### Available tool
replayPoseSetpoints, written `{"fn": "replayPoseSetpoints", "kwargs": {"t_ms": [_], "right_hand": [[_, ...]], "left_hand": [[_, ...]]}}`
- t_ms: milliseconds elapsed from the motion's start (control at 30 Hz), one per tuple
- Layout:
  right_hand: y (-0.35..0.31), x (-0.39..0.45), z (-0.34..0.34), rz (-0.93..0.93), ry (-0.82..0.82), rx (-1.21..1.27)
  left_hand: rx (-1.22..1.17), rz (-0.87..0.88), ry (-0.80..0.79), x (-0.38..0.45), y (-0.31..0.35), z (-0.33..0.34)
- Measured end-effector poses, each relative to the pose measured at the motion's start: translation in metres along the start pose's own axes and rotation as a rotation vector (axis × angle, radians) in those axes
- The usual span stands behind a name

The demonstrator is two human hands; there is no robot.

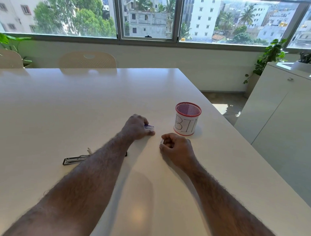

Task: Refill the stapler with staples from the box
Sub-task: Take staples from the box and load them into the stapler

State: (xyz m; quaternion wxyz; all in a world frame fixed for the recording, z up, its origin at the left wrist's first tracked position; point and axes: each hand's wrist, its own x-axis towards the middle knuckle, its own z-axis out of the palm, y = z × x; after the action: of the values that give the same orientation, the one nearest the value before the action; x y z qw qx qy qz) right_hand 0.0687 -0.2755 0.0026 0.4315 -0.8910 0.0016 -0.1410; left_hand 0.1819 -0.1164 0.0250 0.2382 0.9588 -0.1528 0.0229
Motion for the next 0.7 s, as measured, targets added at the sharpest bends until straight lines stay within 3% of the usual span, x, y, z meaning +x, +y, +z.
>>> {"fn": "replayPoseSetpoints", "kwargs": {"t_ms": [133, 400, 567, 700], "right_hand": [[0.000, 0.001, 0.002, 0.004, 0.022, 0.027], [0.005, 0.001, 0.004, 0.008, 0.045, 0.052], [0.005, 0.004, 0.005, 0.037, 0.059, 0.080], [-0.010, 0.002, 0.014, -0.050, 0.043, 0.088]], "left_hand": [[0.045, -0.042, 0.114, -0.008, 0.003, 0.009], [0.054, -0.087, 0.186, -0.021, 0.015, 0.006], [0.124, 0.070, 0.333, -0.037, 0.018, -0.007], [0.086, 0.244, 0.482, -0.058, 0.008, -0.032]]}}
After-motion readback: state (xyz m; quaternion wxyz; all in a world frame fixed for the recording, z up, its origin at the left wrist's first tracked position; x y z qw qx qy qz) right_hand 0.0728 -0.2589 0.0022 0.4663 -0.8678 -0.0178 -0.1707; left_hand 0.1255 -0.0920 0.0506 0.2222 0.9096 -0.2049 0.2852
